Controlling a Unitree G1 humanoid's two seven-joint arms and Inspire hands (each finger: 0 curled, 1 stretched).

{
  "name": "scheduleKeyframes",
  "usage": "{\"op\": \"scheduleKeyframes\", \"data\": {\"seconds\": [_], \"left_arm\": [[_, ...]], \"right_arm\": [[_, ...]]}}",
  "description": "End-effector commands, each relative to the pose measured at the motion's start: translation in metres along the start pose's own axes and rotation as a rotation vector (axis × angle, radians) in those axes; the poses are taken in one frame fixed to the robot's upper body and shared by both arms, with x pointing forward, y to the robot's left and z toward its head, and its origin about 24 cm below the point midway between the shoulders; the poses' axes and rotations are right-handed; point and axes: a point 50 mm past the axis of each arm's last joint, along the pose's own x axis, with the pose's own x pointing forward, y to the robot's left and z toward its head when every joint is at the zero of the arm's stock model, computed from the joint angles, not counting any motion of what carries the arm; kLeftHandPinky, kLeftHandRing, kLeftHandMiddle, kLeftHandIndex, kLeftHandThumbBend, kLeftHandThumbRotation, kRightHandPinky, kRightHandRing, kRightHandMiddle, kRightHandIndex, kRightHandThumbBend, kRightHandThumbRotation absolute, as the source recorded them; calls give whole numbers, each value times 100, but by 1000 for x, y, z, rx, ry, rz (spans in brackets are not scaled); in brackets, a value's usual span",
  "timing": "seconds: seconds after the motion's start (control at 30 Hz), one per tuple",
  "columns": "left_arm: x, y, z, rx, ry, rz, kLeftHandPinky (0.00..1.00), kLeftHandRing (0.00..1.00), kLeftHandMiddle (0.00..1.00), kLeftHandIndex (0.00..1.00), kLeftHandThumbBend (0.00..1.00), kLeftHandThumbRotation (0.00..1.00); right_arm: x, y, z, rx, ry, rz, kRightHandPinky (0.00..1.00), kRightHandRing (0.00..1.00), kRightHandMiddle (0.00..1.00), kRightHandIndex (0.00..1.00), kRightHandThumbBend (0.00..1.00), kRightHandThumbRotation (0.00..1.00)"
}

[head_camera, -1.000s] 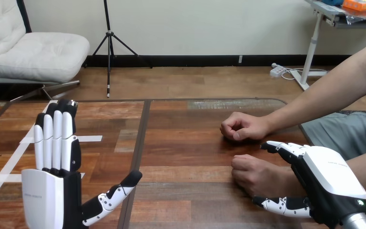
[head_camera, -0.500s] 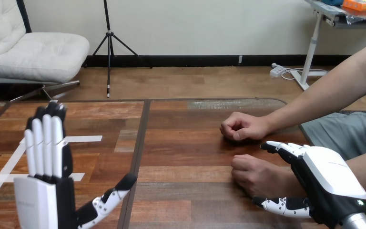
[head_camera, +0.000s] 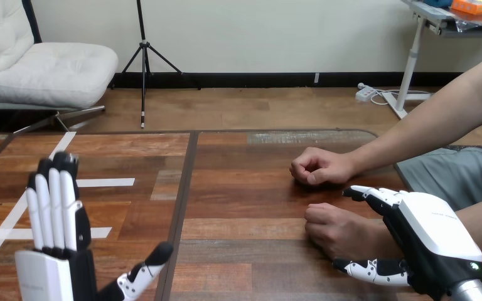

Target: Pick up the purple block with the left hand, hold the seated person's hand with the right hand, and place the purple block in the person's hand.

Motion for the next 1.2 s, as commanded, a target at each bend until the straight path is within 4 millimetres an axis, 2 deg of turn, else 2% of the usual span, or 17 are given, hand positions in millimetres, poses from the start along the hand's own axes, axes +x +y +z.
{"op": "scheduleKeyframes", "data": {"seconds": [0.0,0.73,1.17], "left_arm": [[15,-11,2,-29,-53,39,100,100,100,100,74,88],[4,-20,-1,-2,-27,-38,100,100,100,100,73,91],[-1,-28,-5,14,-14,-109,100,100,100,100,71,88]], "right_arm": [[15,-16,9,-37,-67,-62,92,88,83,83,69,26],[15,-15,9,-36,-68,-54,93,88,83,84,68,27],[15,-16,9,-39,-65,-53,93,88,83,84,68,28]]}}
